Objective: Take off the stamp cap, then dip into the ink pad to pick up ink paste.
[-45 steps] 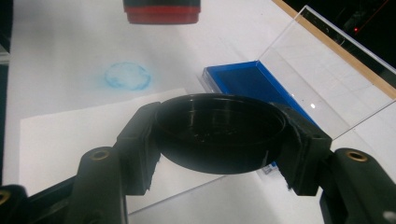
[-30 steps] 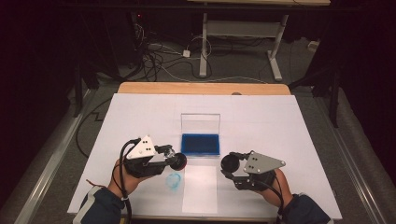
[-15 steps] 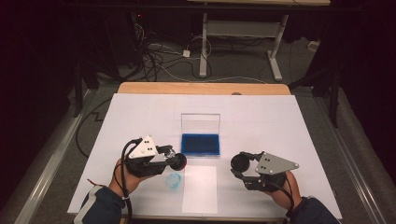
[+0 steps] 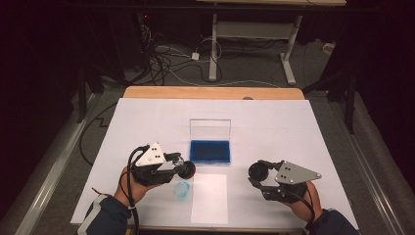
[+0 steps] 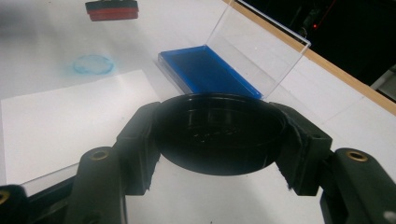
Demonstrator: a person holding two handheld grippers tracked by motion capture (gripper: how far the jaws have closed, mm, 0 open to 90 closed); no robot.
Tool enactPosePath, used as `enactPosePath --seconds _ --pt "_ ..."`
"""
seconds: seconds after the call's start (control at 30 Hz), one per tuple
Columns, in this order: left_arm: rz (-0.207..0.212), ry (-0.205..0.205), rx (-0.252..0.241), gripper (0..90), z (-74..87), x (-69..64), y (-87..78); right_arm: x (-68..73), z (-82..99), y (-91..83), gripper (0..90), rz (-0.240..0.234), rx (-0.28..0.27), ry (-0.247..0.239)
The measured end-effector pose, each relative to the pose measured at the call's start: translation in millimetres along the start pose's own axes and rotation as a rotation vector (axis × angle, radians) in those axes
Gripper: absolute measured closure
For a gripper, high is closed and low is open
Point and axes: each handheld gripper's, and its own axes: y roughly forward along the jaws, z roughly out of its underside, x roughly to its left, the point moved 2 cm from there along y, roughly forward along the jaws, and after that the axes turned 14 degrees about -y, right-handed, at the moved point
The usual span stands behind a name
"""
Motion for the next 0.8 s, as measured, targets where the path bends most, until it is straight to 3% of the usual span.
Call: enactPosePath --seconds 0.8 --pt "-0.028 -0.008 0.005 55.0 -1.0 6.4 2.6 -3.9 5.2 0.0 38.8 -0.003 0.007 0.014"
